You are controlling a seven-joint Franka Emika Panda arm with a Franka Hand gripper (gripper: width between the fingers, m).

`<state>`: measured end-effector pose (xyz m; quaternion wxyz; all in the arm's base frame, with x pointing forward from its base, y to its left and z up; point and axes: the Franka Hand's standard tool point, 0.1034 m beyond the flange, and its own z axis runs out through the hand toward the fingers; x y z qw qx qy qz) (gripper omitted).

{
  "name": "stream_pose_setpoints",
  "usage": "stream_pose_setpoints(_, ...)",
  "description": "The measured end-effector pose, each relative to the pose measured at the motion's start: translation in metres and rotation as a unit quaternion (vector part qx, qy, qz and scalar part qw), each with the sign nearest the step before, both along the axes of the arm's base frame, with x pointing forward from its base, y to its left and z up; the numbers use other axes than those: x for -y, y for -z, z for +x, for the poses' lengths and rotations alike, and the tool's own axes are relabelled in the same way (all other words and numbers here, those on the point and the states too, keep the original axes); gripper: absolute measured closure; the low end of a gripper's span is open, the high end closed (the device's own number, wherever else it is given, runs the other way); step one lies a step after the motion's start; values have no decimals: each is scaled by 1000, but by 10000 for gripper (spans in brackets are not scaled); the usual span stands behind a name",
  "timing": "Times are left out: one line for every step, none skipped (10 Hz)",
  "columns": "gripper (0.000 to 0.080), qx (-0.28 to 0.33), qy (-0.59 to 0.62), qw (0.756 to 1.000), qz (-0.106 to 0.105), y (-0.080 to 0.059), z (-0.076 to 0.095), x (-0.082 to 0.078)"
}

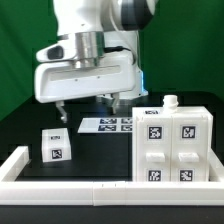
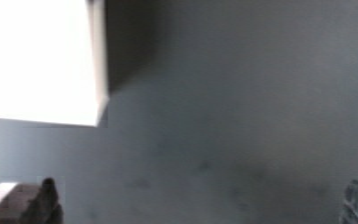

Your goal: Assemble cabinet

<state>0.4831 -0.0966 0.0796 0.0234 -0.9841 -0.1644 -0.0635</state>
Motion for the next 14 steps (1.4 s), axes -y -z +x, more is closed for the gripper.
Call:
stream_pose_setpoints(1, -9, 1, 1000, 3, 0, -1, 7)
stream_pose_setpoints(2, -7, 0, 1000, 2, 0, 0, 5)
stream_pose_setpoints(2, -8, -1, 1000, 2, 0, 0, 4)
stream_pose_setpoints(2, -8, -1, 1000, 2, 0, 0, 4)
stream_pose_setpoints(2, -8, 0, 1000, 2, 0, -1, 5)
stream_pose_setpoints(2, -9, 0, 1000, 1, 1, -2, 7)
stream_pose_setpoints(2, -11, 3, 1000, -3, 7, -12, 21)
stream_pose_setpoints(2, -15, 8, 1000, -7, 12, -20, 34)
stream_pose_setpoints(2, -14, 17, 1000, -11, 18, -25, 44)
stream_pose_setpoints(2, -15, 22, 1000, -13, 24, -29, 49)
stream_pose_setpoints(2, -17, 13, 1000, -15, 30, -33, 53)
stream_pose_setpoints(2, -22, 6, 1000, -14, 37, -38, 60)
stream_pose_setpoints(2, -25, 7, 1000, -13, 41, -40, 62)
stream_pose_setpoints(2, -27, 5, 1000, -13, 44, -41, 62)
